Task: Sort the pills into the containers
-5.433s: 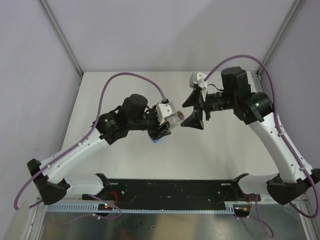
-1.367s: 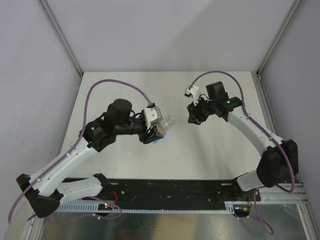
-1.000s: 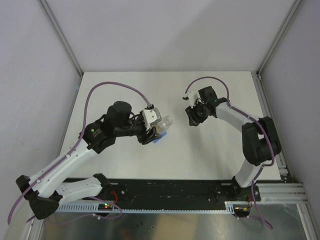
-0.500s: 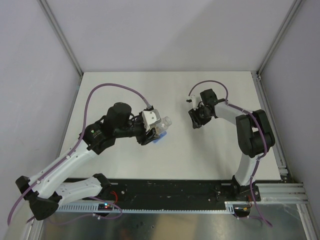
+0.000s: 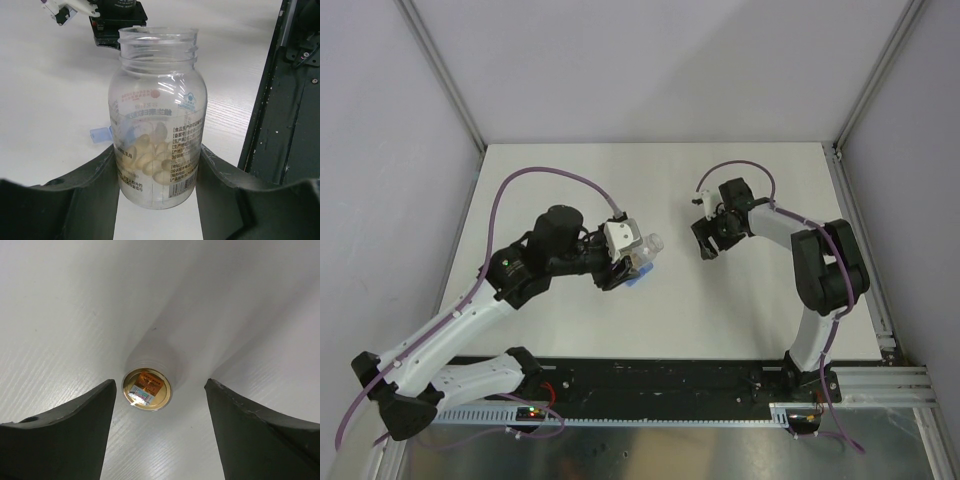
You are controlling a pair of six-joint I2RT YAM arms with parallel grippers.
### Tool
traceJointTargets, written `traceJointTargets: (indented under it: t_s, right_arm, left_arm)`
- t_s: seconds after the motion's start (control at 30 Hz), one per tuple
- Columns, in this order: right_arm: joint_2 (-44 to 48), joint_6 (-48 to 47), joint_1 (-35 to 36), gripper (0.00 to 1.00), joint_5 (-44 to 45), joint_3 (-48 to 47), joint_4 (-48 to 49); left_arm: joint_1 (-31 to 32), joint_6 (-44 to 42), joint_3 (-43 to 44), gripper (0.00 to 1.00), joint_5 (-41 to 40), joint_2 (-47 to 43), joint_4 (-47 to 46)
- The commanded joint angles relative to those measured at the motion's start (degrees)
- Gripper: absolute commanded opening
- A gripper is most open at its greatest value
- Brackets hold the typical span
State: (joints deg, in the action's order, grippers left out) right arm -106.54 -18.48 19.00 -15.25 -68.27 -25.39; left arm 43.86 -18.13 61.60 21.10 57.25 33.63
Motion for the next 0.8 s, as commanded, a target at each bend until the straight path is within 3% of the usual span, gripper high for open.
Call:
traceJointTargets:
  t_s: [0.0, 0.27, 0.47, 0.77]
  right_arm:
    - [3.46, -0.4, -0.22, 0.79, 0.91, -0.28, -0.19]
    - [13.59, 0.21, -0.13, 0.81, -7.68, -1.46, -1.12]
    - [23.1, 3.46, -0.11, 0.82, -21.94, -4.81, -0.32]
    - [31.69, 15.97, 0.27, 0.85, -42.31, -5.89, 12.29]
  left_arm:
    - [-0.44, -1.15, 0.27, 0.0, -1.07, -0.49, -1.78]
    - [-2.76, 1.8, 1.94, 0.0, -2.85, 0.97, -4.4]
    - [-6.53, 4.94, 3.97, 0.0, -1.67, 3.03, -8.88]
    - [-9.35, 12.9, 8.07, 0.0, 4.4, 6.79, -14.5]
